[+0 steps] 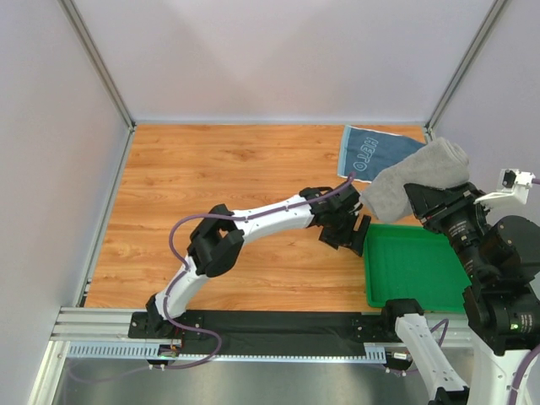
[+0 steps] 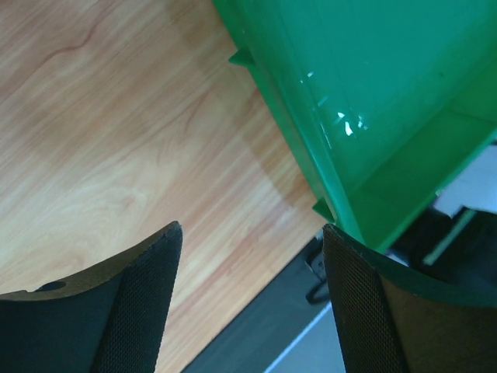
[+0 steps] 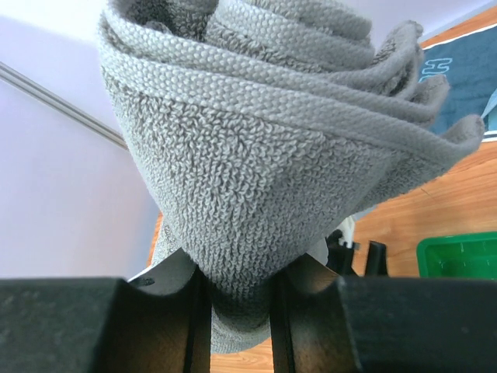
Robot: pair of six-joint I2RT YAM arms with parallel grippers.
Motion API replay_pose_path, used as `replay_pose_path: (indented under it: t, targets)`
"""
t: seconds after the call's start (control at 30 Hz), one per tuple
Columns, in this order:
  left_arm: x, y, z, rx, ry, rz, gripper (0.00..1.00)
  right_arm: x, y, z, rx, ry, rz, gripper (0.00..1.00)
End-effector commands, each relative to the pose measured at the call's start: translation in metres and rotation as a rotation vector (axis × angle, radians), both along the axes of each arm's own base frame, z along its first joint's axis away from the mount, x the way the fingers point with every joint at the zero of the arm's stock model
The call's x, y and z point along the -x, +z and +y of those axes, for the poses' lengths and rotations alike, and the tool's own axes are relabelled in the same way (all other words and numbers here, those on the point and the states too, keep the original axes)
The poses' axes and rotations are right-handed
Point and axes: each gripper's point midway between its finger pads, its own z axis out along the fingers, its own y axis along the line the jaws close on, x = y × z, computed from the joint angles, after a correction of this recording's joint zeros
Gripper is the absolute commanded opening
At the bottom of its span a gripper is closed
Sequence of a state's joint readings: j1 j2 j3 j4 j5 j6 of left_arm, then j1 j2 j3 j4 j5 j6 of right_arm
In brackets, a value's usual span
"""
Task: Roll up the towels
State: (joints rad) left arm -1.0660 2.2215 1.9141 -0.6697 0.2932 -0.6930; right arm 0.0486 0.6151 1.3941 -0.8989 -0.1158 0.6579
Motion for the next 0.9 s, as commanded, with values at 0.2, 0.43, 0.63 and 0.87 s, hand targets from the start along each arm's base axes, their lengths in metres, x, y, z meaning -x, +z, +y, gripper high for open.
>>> replay_pose_path:
  t: [0.2, 0.43, 0.63, 0.87]
  targets:
    - [0.006, -0.009, -0.048, -0.059, 0.116, -0.116, 0.94, 0.016, 0.014, 0.002, 0.036, 0.028, -0.064, 0.0]
    - [0.0, -0.031, -0.051, -0.145, 0.171, -0.215, 0.82, 0.022, 0.007, 0.005, 0.073, 0.058, -0.052, 0.0]
    - [0.002, -0.054, -0.039, -0.259, 0.152, -0.263, 0.48, 0.023, 0.005, 0.008, 0.1, 0.079, -0.037, 0.0]
    - [-0.019, -0.057, 0.032, -0.417, 0.202, -0.301, 0.19, 0.004, -0.01, 0.031, 0.09, 0.221, 0.02, 0.0]
